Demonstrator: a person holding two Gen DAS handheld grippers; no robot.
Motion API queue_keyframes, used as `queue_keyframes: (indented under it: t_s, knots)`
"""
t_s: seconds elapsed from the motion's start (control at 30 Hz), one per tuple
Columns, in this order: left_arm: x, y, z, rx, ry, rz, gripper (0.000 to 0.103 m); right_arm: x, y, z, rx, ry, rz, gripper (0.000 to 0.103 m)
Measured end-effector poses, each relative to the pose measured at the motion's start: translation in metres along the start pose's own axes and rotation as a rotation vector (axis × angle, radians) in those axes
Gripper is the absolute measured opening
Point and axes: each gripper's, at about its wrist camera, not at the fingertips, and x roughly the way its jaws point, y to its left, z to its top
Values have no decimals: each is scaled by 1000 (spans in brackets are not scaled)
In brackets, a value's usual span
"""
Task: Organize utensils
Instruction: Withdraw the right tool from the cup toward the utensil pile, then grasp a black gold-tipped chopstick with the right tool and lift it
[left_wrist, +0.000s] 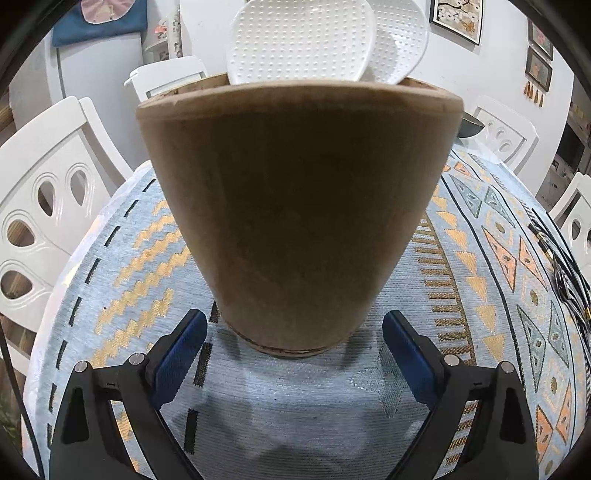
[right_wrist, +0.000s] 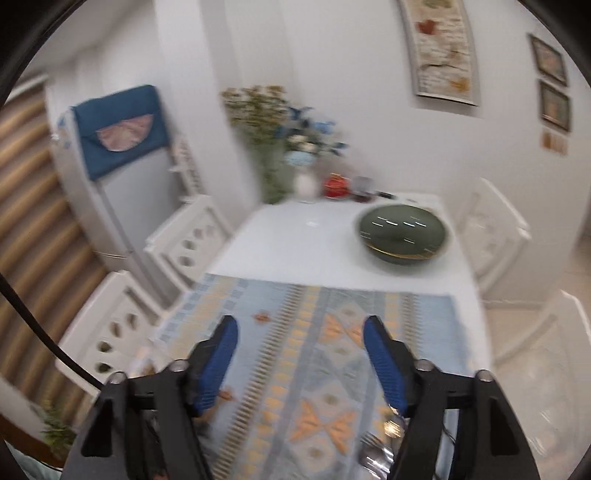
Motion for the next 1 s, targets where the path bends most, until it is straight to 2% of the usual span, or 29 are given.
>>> queue_keyframes:
  t_s: [0.17, 0.33, 0.37, 0.4, 0.5, 0.57, 0.7, 0.8, 1.0]
  knots:
    - [2, 1, 1, 3, 6, -2, 96, 9, -41, -41, 74, 127, -146, 70]
    - [4, 2, 2, 6, 15, -5, 96, 37, -93, -85, 153, 247, -325, 70]
    - [5, 1, 2, 6, 16, -5, 96, 46, -106, -92, 172, 286, -342, 66]
    - [5, 1, 3, 6, 17, -5, 96, 56, -122, -100, 203, 333, -345, 52]
    - [7, 2, 4, 4, 22, -3, 96, 84, -163, -121, 297, 449, -362, 40]
    - [8, 4, 4, 1, 27, -2, 96, 96, -186, -129, 336, 487, -384, 34]
    - [11, 6, 6, -6, 36, 2, 96, 115, -225, -136, 406, 526, -372, 26]
    - [14, 7, 7, -9, 42, 4, 96, 131, -239, -133, 428, 545, -353, 26]
    - [19, 10, 13, -14, 49, 11, 96, 166, -244, -124, 406, 577, -336, 25]
